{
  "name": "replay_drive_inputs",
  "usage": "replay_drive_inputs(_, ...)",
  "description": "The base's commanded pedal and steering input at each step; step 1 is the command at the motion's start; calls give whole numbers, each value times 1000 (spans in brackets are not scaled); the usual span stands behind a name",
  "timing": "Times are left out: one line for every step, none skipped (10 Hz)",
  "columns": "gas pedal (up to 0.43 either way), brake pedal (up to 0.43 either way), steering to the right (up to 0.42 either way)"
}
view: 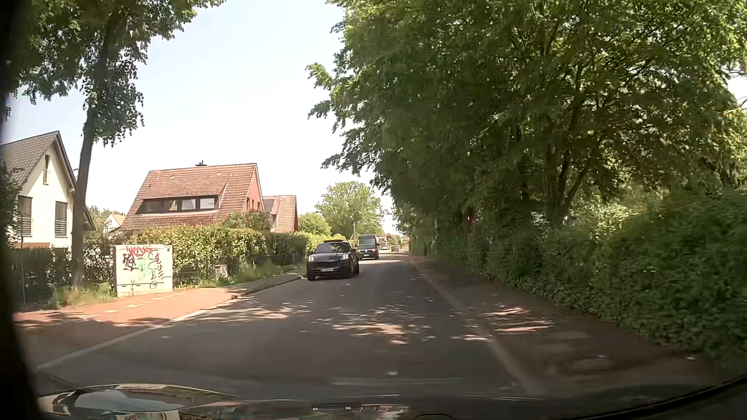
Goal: Follow the waypoints while adhering to traffic rules and regulations
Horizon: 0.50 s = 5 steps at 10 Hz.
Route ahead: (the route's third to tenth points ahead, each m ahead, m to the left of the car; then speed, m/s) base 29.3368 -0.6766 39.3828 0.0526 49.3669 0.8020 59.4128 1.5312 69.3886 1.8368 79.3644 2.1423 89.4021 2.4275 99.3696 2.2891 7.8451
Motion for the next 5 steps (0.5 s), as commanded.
replay_drive_inputs(110, 0, -3)
replay_drive_inputs(98, 0, -2)
replay_drive_inputs(98, 0, -3)
replay_drive_inputs(98, 0, -2)
replay_drive_inputs(110, 0, -3)
